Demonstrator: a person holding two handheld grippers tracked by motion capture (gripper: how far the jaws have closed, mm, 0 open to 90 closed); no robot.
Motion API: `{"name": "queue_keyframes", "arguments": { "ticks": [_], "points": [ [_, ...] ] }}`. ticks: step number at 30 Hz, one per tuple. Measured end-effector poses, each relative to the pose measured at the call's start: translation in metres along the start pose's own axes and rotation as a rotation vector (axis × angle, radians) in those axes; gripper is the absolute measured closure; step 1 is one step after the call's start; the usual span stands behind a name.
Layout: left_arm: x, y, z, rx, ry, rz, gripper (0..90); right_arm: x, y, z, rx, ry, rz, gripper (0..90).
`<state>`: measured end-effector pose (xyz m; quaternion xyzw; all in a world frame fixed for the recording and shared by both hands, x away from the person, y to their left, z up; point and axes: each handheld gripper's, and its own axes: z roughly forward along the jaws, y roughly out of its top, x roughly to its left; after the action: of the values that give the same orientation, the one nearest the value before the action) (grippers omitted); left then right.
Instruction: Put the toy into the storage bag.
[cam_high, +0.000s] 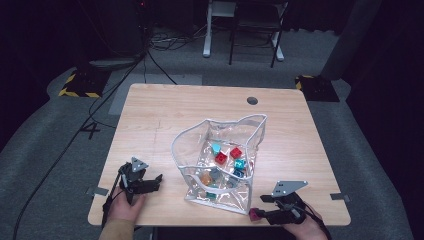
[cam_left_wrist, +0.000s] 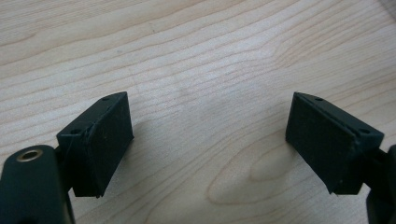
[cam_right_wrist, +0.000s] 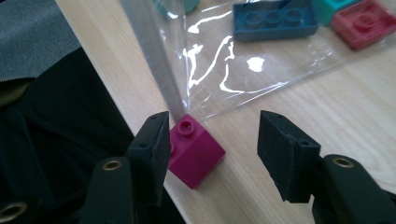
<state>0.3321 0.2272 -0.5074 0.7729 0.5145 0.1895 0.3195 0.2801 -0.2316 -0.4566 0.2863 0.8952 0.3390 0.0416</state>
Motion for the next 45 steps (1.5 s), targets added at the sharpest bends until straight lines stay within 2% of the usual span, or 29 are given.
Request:
{"name": "queue_keyframes", "arguments": {
  "ticks": [5, 10, 13, 16, 21, 27, 33, 37, 39, 42, 45],
  "points": [
    [0.0, 0.0, 0.0, 0.0, 0.001, 0.001, 15.2, 0.003, -0.004, 0.007, -0.006, 0.034, 0.008, 44.7],
    [0.0, 0.0, 0.0, 0.0, 0.0, 0.0, 15.2, 0.006, -0.005, 0.006, -0.021, 0.025, 0.0, 44.6],
    [0.0, 0.0, 0.0, 0.0, 0.0, 0.0, 15.2, 0.009, -0.005, 0.004, -0.029, 0.038, -0.005, 44.3],
    [0.0, 0.0, 0.0, 0.0, 0.0, 0.0, 15.2, 0.015, -0.006, 0.005, -0.018, 0.04, -0.028, 43.7],
    [0.0, 0.0, 0.0, 0.0, 0.0, 0.0, 15.2, 0.014, -0.01, 0.014, 0.01, 0.044, -0.029, 43.5],
    [0.0, 0.0, 0.0, 0.0, 0.0, 0.0, 15.2, 0.009, -0.012, 0.021, 0.032, 0.014, -0.035, 45.3],
    [0.0, 0.0, 0.0, 0.0, 0.0, 0.0, 15.2, -0.001, -0.013, 0.022, 0.03, -0.015, -0.013, 46.3],
    [0.0, 0.0, 0.0, 0.0, 0.0, 0.0, 15.2, -0.007, -0.013, 0.023, 0.038, -0.033, 0.001, 44.3],
    [0.0, 0.0, 0.0, 0.0, 0.001, 0.0, 15.2, -0.009, -0.014, 0.025, 0.034, -0.053, -0.01, 41.9],
    [0.0, 0.0, 0.0, 0.0, 0.0, 0.0, 15.2, -0.01, -0.014, 0.025, 0.035, -0.072, -0.014, 49.2],
    [0.0, 0.0, 0.0, 0.0, 0.0, 0.0, 15.2, -0.011, -0.013, 0.024, 0.038, -0.082, -0.008, 50.7]
  ]
}}
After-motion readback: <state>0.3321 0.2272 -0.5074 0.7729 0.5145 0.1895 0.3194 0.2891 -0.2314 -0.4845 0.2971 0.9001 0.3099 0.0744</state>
